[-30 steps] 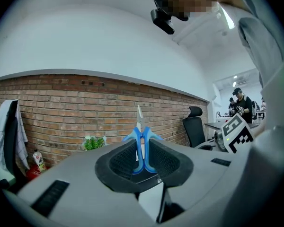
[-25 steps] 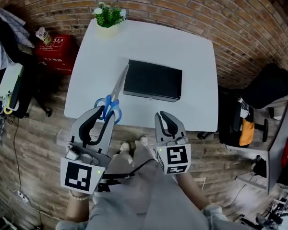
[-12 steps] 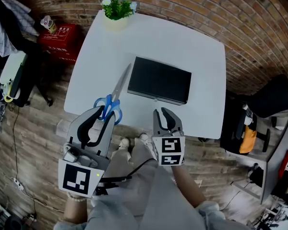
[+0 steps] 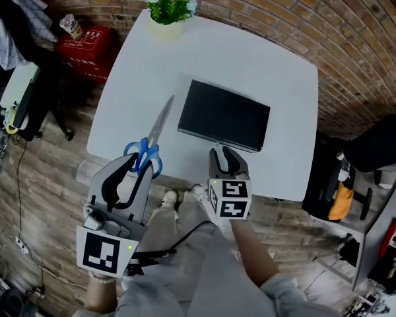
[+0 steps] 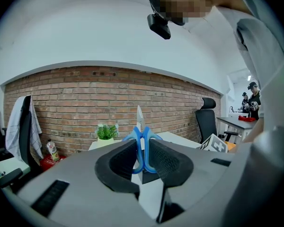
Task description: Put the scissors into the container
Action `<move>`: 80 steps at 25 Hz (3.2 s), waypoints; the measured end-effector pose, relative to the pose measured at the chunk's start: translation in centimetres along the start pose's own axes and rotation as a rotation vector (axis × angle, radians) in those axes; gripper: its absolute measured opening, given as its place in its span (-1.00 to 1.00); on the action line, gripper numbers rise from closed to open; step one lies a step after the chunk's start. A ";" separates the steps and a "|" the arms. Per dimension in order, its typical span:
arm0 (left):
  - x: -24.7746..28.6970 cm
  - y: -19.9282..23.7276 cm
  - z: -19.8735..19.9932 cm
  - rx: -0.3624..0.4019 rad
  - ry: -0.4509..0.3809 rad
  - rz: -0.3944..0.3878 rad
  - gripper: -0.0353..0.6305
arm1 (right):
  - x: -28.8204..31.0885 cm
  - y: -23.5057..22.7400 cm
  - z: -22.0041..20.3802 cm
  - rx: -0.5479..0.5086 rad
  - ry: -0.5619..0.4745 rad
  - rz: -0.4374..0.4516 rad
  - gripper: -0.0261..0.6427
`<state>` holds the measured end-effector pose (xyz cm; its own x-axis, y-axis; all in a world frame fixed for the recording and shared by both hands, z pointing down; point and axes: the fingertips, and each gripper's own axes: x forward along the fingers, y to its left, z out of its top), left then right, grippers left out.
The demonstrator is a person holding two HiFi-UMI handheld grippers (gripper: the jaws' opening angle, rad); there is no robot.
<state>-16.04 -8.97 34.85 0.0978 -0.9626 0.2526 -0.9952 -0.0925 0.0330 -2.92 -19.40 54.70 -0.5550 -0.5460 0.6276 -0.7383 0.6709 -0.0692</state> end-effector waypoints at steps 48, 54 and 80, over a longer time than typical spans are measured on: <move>-1.9 0.5 -1.2 0.001 0.004 -0.053 -0.59 | -1.6 3.1 -4.1 0.107 0.076 -0.031 -0.66; -2.7 -0.3 -1.1 0.010 -0.003 -0.074 -0.59 | -3.3 4.1 -5.5 0.118 0.085 -0.025 -0.66; -2.6 -1.6 1.1 0.058 -0.049 -0.143 -0.59 | -7.6 5.9 -5.1 0.071 0.015 -0.015 -0.67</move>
<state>-14.70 -6.55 33.07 0.2392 -0.9498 0.2019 -0.9701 -0.2425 0.0085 -1.13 -8.70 53.41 -0.5381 -0.5480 0.6404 -0.7722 0.6251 -0.1139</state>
